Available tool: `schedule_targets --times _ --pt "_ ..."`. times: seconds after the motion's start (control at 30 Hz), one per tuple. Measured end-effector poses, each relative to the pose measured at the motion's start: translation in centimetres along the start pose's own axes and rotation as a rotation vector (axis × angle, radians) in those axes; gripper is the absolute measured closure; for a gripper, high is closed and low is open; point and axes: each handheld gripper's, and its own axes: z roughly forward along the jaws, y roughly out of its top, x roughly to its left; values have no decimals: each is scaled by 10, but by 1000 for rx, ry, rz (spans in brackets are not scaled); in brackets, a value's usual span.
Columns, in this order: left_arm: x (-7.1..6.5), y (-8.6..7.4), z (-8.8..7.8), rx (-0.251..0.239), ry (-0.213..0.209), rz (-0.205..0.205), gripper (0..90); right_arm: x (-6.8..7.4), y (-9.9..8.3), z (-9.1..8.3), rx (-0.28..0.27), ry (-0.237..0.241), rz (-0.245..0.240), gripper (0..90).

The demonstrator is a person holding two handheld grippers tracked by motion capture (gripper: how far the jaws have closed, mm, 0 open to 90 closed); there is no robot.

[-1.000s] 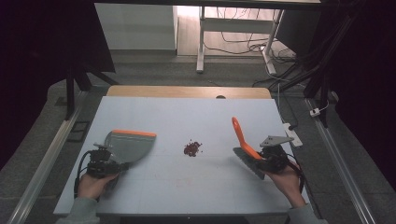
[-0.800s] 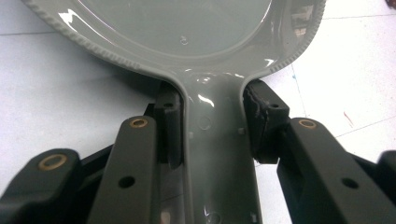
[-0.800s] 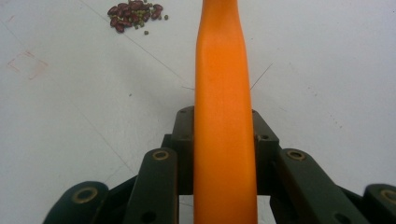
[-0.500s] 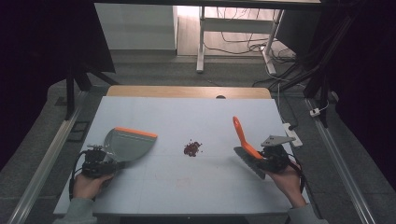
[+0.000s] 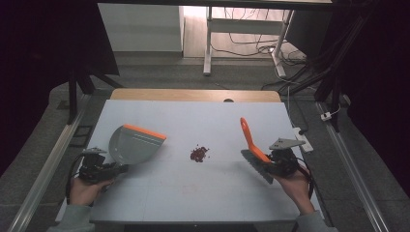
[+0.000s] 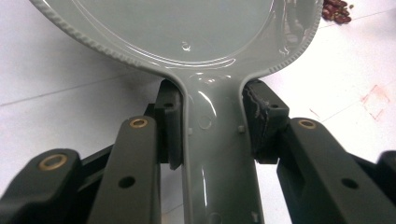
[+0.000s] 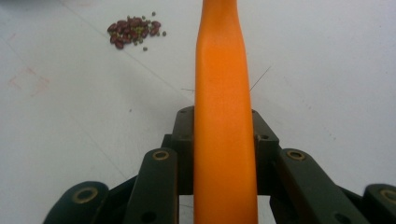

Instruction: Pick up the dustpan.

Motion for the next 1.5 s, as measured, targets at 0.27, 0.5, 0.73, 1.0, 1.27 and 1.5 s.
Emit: schedule_targets --times 0.27,0.5,0.73,1.0,1.27,1.5 --pt "-2 2 -7 -23 -35 49 613 -2 24 8 -18 -5 54 707" --pt "-4 3 -10 -26 -51 78 613 -2 40 16 -80 27 75 707" --pt "-9 4 -13 -33 -76 119 613 0 44 20 -74 30 38 707" --pt "-15 4 -13 -16 -107 177 613 2 45 25 -65 41 19 707" --pt "-24 5 -7 27 -143 234 612 3 45 28 -58 46 12 707" --pt "-40 7 -4 57 -138 312 613 4 45 29 -54 48 9 707"
